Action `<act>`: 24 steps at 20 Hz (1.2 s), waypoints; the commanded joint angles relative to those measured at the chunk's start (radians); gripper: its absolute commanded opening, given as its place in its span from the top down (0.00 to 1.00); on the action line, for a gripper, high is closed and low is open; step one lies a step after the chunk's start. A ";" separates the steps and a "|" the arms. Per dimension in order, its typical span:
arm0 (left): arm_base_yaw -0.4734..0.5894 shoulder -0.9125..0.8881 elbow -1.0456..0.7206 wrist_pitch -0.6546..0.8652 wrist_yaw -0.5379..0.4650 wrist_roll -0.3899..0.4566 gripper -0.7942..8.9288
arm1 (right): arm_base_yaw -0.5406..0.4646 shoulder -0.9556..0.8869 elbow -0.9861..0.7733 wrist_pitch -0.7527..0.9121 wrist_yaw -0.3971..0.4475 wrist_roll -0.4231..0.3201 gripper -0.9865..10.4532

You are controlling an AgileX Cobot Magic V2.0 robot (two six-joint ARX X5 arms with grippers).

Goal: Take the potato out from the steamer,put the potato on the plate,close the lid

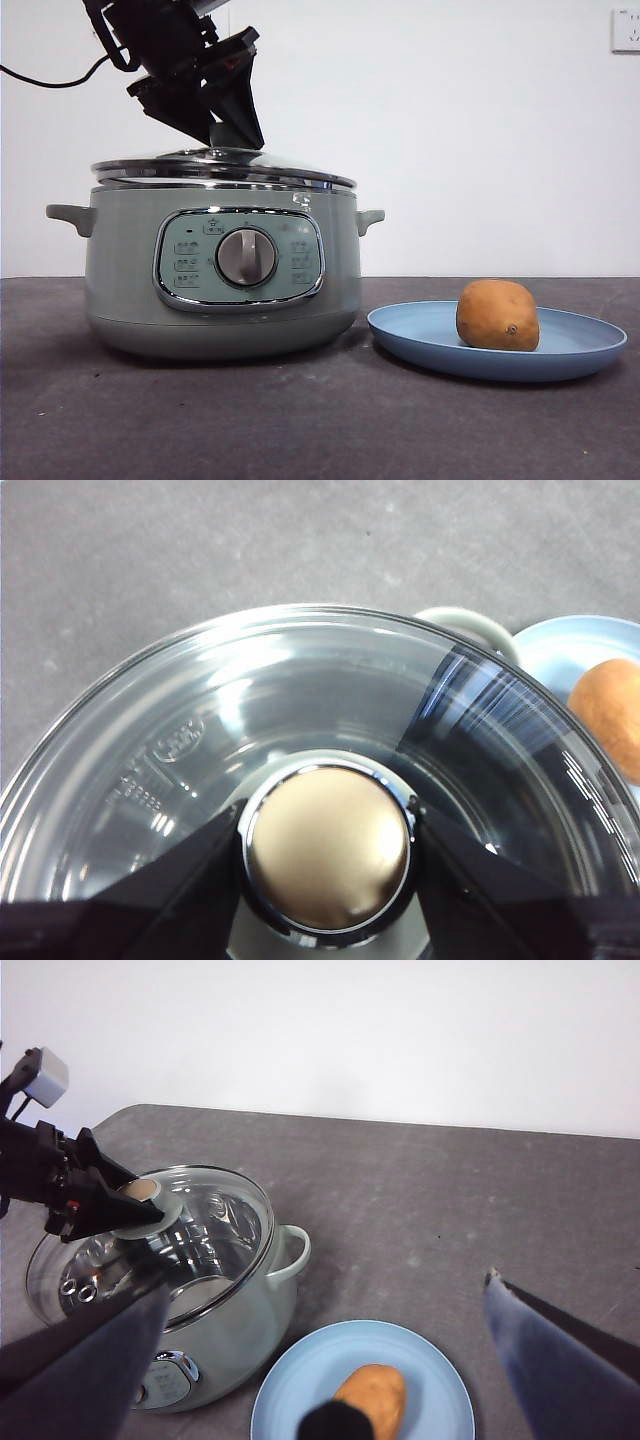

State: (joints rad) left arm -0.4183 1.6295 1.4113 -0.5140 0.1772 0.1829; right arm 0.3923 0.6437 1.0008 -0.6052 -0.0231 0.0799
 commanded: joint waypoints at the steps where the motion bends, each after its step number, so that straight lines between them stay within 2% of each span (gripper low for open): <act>1: -0.002 0.005 0.013 0.035 0.008 0.009 0.93 | 0.001 -0.002 0.004 0.001 0.003 0.009 0.39; 6: -0.002 0.007 0.013 0.019 0.007 0.007 0.93 | 0.001 -0.002 0.005 -0.002 -0.005 0.009 0.39; 8: -0.002 0.008 0.013 0.003 0.008 0.004 0.88 | 0.001 -0.002 0.005 -0.010 -0.005 0.009 0.39; 9: -0.002 0.008 0.013 -0.005 0.008 0.001 0.77 | 0.001 -0.002 0.005 -0.015 -0.005 0.009 0.39; 11: -0.002 0.008 0.013 -0.021 0.007 0.001 0.44 | 0.001 -0.002 0.005 -0.029 -0.005 0.008 0.39; 12: -0.002 0.008 0.013 -0.027 0.008 0.001 0.40 | 0.001 -0.002 0.005 -0.036 -0.005 0.009 0.39; 17: -0.002 -0.003 0.014 -0.034 0.008 -0.006 0.40 | 0.002 -0.002 0.005 -0.076 -0.007 0.009 0.39; 22: -0.002 -0.095 0.016 -0.043 0.008 -0.026 0.40 | 0.002 0.007 0.005 -0.130 -0.076 0.009 0.39; 24: -0.002 -0.158 0.016 -0.096 0.011 -0.027 0.40 | 0.002 0.022 0.005 -0.154 -0.142 0.009 0.39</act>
State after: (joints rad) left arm -0.4183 1.4750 1.4239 -0.6075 0.1802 0.1631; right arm 0.3927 0.6640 1.0016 -0.7643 -0.1616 0.0826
